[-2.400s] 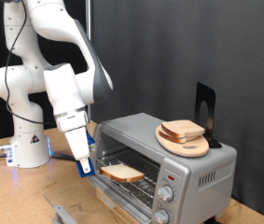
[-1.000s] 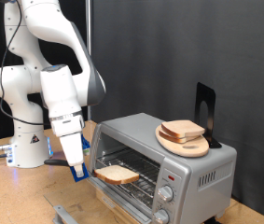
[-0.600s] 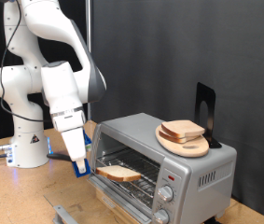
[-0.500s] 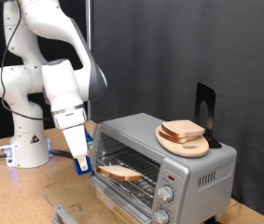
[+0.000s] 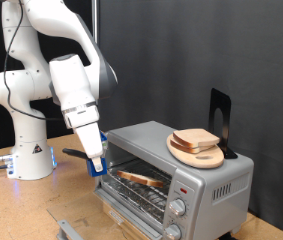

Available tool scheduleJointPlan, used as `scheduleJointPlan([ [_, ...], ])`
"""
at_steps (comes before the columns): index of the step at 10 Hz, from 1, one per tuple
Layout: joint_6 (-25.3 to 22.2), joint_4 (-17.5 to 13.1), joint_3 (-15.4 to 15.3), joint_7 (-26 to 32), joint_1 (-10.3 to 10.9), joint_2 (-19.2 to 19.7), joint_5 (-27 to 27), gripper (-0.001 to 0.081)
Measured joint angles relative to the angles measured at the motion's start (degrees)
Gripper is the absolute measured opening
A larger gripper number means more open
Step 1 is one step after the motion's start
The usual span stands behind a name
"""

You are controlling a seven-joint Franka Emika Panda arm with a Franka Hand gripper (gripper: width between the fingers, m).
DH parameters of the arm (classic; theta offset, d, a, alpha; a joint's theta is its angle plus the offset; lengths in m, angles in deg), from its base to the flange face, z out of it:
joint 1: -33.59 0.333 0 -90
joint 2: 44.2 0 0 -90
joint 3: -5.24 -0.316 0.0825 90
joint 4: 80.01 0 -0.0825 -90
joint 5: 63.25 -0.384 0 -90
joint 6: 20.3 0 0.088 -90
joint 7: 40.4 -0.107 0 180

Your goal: Make a piece of toast with the oven

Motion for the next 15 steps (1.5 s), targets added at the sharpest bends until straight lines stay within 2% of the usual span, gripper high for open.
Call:
scheduleJointPlan([
  [4, -3.43, 0.29, -0.44, -2.33, -1.66, -1.18, 3.31, 0.0340],
  [7, -8.69, 0.60, 0.31, -1.62, -3.91, -2.55, 4.83, 0.0338],
  [9, -12.02, 0.73, 2.30, 0.63, -4.41, -3.85, 3.63, 0.0338],
  [11, -16.52, 0.58, 5.33, 4.42, -4.41, -5.72, -1.27, 0.0338],
  [14, -24.65, -0.78, 8.56, 4.32, -5.44, -8.38, -2.14, 0.0338],
  [15, -24.04, -0.63, 8.37, 4.35, -5.43, -8.25, -2.03, 0.0338],
])
